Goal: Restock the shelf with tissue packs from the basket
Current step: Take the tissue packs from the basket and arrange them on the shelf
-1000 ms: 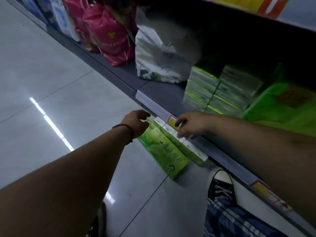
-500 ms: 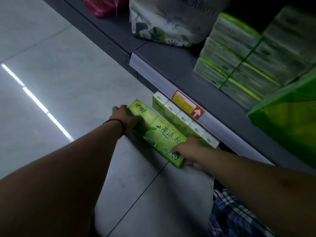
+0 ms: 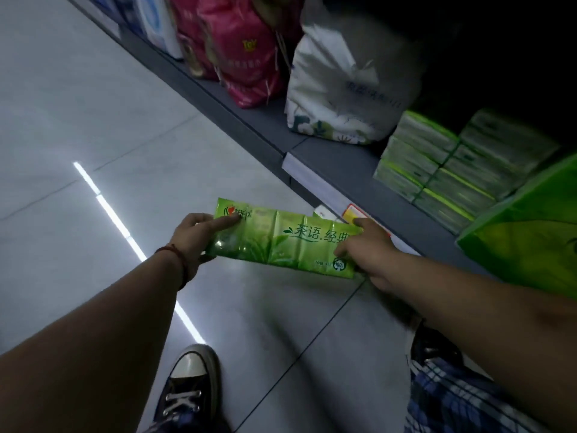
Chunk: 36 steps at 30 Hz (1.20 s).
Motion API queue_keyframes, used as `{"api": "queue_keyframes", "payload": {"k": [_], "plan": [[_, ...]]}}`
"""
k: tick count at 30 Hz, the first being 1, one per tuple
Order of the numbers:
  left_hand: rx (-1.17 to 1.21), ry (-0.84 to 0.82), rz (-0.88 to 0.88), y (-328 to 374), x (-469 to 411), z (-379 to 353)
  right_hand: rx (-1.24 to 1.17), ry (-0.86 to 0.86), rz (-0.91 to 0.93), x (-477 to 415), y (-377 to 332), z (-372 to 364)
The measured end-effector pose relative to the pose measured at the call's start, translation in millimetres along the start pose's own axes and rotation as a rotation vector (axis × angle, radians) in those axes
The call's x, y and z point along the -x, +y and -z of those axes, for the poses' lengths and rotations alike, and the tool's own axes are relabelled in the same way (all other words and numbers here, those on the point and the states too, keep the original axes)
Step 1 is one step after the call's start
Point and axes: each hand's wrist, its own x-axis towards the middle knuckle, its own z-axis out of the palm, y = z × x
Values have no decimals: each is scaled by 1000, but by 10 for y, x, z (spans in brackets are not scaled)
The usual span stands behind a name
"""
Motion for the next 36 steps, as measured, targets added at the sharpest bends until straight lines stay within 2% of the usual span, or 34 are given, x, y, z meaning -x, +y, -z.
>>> {"api": "queue_keyframes", "payload": {"k": [5,12,16,19,21,24,29,34,36], "plan": [[51,-154,-96,785,879,178,-79,-1,165,615,-709,418],[122,-194,-222,1474,1845,258,-386,144,315,1321,-1217,844],[318,-175,-236,1403,2009,304,-567,91,290,1376,-1181,934],[384,-183,-230,1283,1985,294,-637,-103,140,1401,-1064,908],[381,-181,-208,1271,1962,283,-770,-222,90,1406,-1046,877],[343,-258,-145,1265,1869,344,-881,-165,109,1370,-1087,850],[131,-389,-89,1213,1732,452,-995,-42,121,1336,-1122,885],[74,-514,-93,1216,1756,297,-1034,-73,133,1327,-1172,905],[128,-508,-85,1223,1737,220,-912,-148,118,1300,-1152,905]]}}
